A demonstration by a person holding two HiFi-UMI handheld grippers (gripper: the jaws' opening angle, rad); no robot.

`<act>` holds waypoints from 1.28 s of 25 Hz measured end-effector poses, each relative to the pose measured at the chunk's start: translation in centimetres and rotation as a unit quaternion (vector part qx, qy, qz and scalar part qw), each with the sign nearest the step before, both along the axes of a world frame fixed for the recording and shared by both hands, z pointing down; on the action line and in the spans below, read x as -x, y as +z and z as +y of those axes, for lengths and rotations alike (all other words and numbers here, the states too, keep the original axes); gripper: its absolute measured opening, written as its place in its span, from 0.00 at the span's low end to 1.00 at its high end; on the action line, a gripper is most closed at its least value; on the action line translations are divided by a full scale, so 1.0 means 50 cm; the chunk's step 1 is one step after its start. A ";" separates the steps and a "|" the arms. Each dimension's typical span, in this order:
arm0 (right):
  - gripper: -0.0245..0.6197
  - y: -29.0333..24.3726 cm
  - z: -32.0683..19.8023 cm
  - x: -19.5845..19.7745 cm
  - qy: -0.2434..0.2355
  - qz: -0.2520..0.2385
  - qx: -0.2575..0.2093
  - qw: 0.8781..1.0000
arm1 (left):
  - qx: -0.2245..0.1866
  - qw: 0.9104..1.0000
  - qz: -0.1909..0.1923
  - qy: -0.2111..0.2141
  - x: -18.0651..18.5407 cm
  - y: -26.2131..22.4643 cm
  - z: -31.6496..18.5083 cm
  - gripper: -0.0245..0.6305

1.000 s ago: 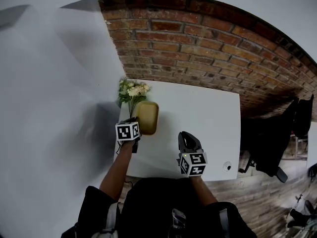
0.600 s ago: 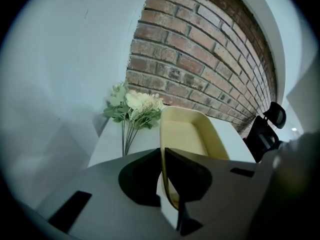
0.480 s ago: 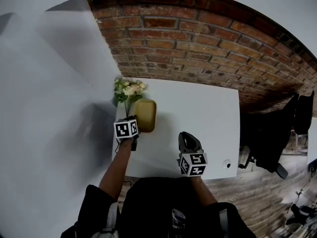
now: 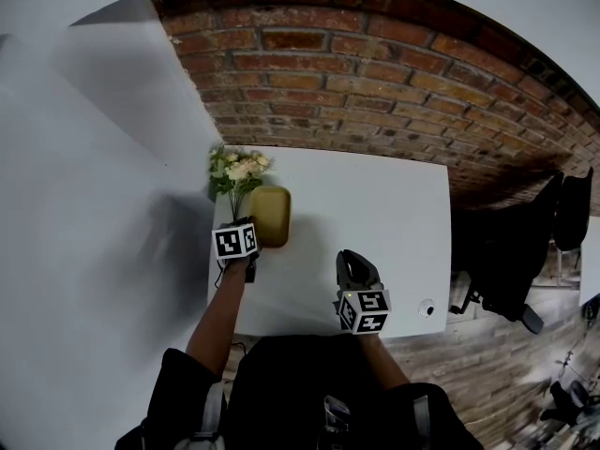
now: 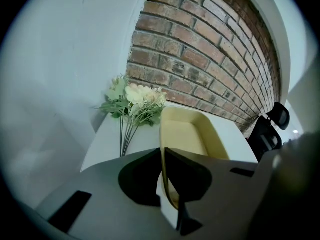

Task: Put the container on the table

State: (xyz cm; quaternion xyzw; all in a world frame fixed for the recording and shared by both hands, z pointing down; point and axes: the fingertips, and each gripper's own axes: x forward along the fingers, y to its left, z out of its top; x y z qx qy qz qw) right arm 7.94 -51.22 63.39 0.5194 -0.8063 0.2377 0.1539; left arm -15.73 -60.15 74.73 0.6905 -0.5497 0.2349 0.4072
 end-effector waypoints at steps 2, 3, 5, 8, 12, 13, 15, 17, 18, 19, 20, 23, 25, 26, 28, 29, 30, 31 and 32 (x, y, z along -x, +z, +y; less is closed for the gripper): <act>0.08 0.003 0.002 -0.001 0.000 0.000 0.002 1.000 | 0.002 1.000 -0.002 -0.001 0.002 0.006 -0.003 0.07; 0.08 0.005 0.003 -0.001 0.000 0.000 0.003 1.000 | 0.003 1.000 -0.003 -0.001 0.003 0.009 -0.004 0.07; 0.08 0.008 0.004 -0.001 0.000 0.001 0.006 1.000 | 0.006 1.000 -0.003 -0.003 0.006 0.013 -0.007 0.07; 0.08 0.013 0.005 -0.001 0.001 0.000 0.010 1.000 | 0.010 1.000 -0.005 -0.005 0.009 0.020 -0.009 0.07; 0.08 0.016 0.003 -0.001 0.003 -0.003 0.014 1.000 | 0.017 1.000 -0.009 -0.007 0.015 0.033 -0.009 0.07; 0.08 0.017 0.001 -0.001 0.004 -0.003 0.014 1.000 | 0.018 1.000 -0.009 -0.007 0.017 0.037 -0.009 0.07; 0.08 0.020 -0.002 -0.005 0.006 -0.003 0.016 1.000 | 0.020 1.000 -0.011 -0.005 0.018 0.043 -0.011 0.07; 0.08 0.023 -0.003 -0.008 0.009 -0.002 0.018 1.000 | 0.022 1.000 -0.013 -0.003 0.017 0.048 -0.013 0.07; 0.08 0.025 -0.003 -0.010 0.011 -0.002 0.019 1.000 | 0.022 1.000 -0.013 -0.003 0.016 0.050 -0.014 0.07; 0.08 0.026 -0.003 -0.012 0.012 -0.002 0.020 1.000 | 0.023 1.000 -0.015 -0.002 0.016 0.052 -0.015 0.07; 0.08 0.028 -0.003 -0.014 0.013 -0.002 0.021 1.000 | 0.024 1.000 -0.016 -0.002 0.015 0.054 -0.016 0.07; 0.08 0.032 -0.001 -0.015 0.015 -0.003 0.025 1.000 | 0.030 0.999 -0.021 0.000 0.015 0.064 -0.015 0.07; 0.08 0.034 0.000 -0.014 0.016 -0.005 0.027 0.999 | 0.033 0.999 -0.024 0.000 0.017 0.069 -0.014 0.07; 0.08 0.034 0.001 -0.014 0.016 -0.005 0.028 0.999 | 0.034 0.999 -0.026 -0.001 0.019 0.071 -0.014 0.07; 0.08 0.037 0.002 -0.014 0.017 -0.005 0.029 0.999 | 0.035 0.999 -0.028 -0.002 0.019 0.073 -0.014 0.07; 0.08 0.039 0.003 -0.015 0.018 -0.006 0.030 0.999 | 0.035 0.999 -0.029 -0.002 0.020 0.074 -0.014 0.07; 0.08 0.040 0.004 -0.015 0.018 -0.006 0.031 0.999 | 0.036 0.999 -0.029 -0.003 0.020 0.075 -0.014 0.07; 0.08 0.042 0.005 -0.014 0.018 -0.006 0.032 0.999 | 0.036 0.999 -0.029 -0.005 0.020 0.076 -0.015 0.07; 0.08 0.043 0.006 -0.014 0.019 -0.006 0.033 0.999 | 0.037 0.999 -0.029 -0.007 0.020 0.076 -0.016 0.07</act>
